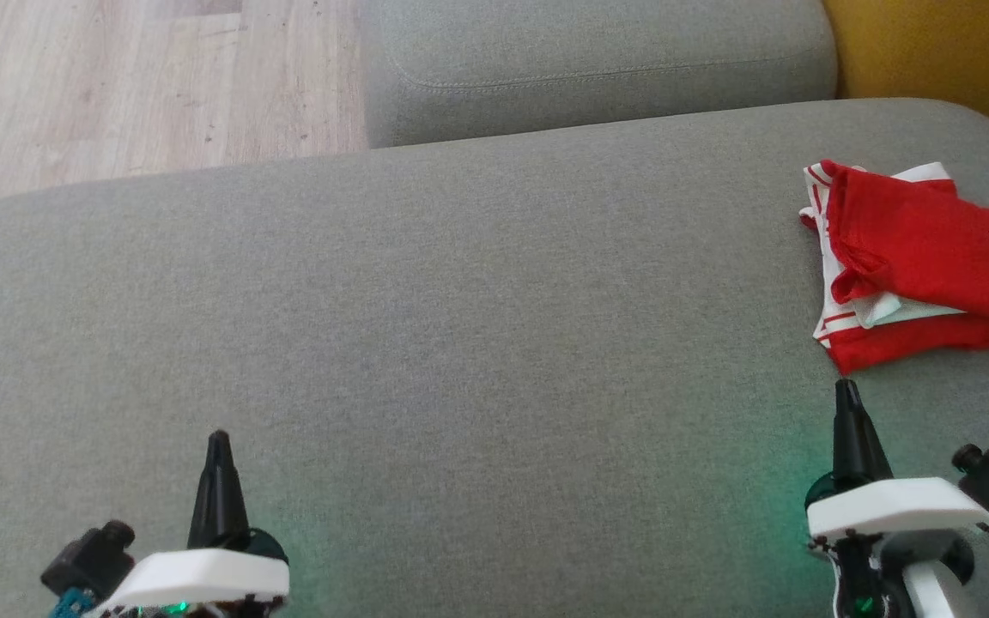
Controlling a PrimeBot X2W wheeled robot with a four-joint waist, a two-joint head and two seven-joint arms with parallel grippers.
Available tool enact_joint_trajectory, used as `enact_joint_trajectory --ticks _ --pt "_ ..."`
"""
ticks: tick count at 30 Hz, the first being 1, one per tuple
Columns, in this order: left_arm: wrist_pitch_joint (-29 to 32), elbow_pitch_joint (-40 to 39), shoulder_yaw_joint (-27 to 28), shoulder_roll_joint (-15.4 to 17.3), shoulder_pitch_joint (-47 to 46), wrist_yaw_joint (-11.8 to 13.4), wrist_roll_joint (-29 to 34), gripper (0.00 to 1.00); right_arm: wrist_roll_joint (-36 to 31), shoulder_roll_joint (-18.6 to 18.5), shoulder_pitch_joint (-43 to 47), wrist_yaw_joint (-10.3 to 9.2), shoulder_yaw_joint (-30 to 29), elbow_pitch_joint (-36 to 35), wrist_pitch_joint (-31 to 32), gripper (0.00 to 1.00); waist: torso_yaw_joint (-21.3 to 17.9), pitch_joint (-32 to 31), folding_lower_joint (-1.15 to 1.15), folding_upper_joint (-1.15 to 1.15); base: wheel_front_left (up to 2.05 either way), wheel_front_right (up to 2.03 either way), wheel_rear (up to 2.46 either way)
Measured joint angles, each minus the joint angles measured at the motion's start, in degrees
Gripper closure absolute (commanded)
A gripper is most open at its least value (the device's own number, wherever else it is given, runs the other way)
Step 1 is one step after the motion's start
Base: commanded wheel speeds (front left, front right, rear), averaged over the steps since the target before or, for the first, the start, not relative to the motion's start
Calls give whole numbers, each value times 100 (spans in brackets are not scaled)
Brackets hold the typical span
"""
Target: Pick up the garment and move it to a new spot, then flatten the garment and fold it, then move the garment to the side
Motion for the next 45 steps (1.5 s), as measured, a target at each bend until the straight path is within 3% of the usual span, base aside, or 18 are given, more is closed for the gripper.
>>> enact_joint_trajectory --ticks 45 --pt "730 -88 398 4 -129 1 -2468 100 2650 0 -3 0 -412 -337 746 100 110 -31 0 0 0 0 0"
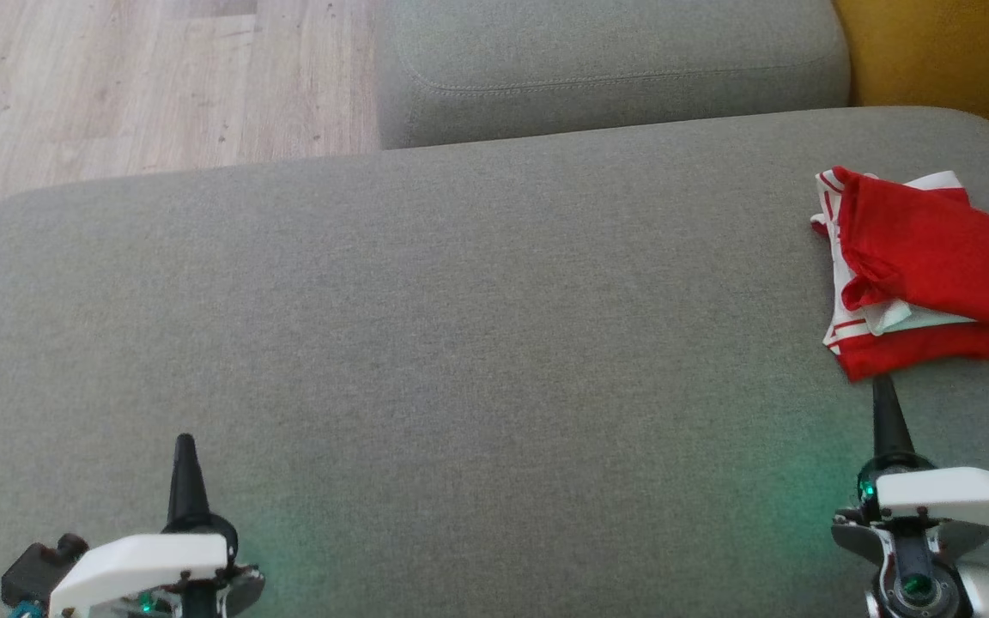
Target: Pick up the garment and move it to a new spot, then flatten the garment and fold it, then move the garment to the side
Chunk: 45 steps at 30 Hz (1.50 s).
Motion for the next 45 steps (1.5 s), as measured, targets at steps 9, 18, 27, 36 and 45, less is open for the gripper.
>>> enact_joint_trajectory --ticks 9,18,27,36,45 --pt "130 -9 129 0 -48 0 -425 100 471 0 0 -1 -88 -43 104 100 20 -5 0 0 0 0 0" --pt "278 -21 176 -1 -112 0 -920 100 1004 0 0 -1 -156 -108 268 100 42 -12 0 0 0 0 0" --pt "431 -30 315 -1 -113 0 -1402 100 1524 0 0 -1 -264 -182 407 100 64 -18 0 0 0 0 0" --pt "579 -37 361 -2 -138 0 -1874 100 2049 0 -1 -1 -325 -222 555 100 86 -24 0 0 0 0 0" --pt "706 -52 491 -3 -238 0 -2265 100 2461 1 -1 -1 -416 -289 675 100 102 -29 0 0 0 0 0"
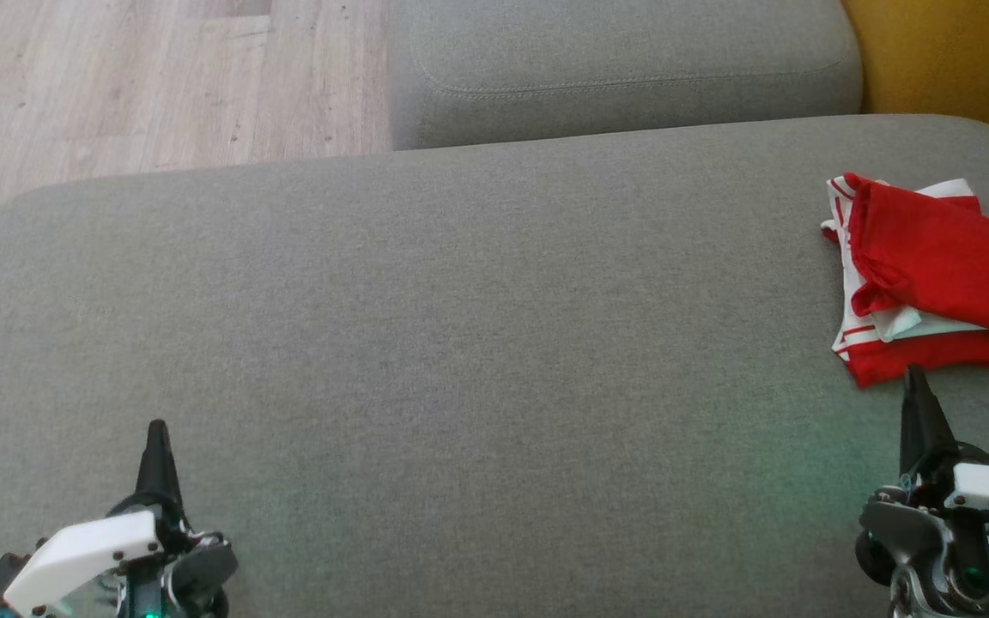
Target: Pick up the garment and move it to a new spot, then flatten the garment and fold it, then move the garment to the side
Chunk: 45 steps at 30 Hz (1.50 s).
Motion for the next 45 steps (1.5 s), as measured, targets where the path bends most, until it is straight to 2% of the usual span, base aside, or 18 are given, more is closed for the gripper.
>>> enact_joint_trajectory --ticks 45 --pt "26 0 29 -8 0 0 0 100 0 1 0 0 -21 -11 24 100 0 0 0 0 0 0 0"
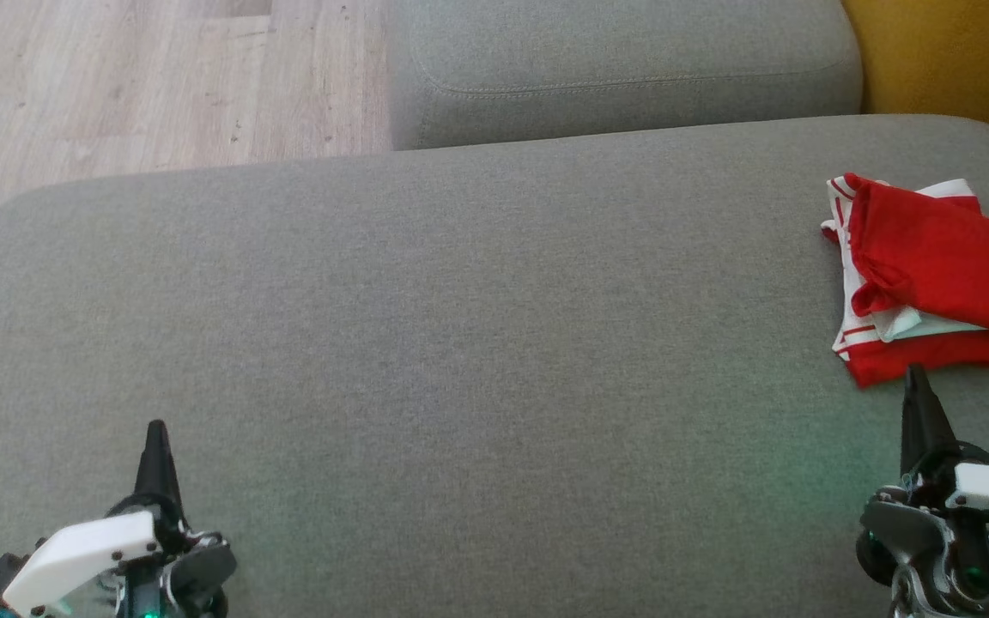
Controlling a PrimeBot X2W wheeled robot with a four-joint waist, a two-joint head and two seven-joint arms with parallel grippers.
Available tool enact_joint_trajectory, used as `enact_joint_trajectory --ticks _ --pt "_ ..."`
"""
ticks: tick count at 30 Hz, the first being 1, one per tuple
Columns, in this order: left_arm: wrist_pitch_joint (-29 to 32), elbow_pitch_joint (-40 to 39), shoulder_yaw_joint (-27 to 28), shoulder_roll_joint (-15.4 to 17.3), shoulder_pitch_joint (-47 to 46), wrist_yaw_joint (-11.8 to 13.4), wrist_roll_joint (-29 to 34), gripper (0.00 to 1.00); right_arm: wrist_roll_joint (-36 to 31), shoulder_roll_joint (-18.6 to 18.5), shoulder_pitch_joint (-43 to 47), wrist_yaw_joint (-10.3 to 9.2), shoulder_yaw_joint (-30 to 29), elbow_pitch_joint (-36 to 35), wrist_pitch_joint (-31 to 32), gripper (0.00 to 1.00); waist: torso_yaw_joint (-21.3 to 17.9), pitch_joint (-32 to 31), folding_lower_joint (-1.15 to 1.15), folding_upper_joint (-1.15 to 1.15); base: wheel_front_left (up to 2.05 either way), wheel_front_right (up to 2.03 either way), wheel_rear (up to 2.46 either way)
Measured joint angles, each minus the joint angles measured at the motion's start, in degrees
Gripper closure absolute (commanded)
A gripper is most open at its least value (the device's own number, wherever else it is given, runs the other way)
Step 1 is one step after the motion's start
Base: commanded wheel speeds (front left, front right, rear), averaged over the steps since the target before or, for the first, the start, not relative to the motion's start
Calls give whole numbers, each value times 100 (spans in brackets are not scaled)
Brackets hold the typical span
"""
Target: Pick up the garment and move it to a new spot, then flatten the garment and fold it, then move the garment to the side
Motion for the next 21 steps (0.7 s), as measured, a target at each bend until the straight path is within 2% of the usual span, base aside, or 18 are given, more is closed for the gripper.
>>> enact_joint_trajectory --ticks 21 --pt "26 0 8 -4 0 0 0 100 0 2 -1 0 -5 0 0 100 0 0 0 0 0 0 0"
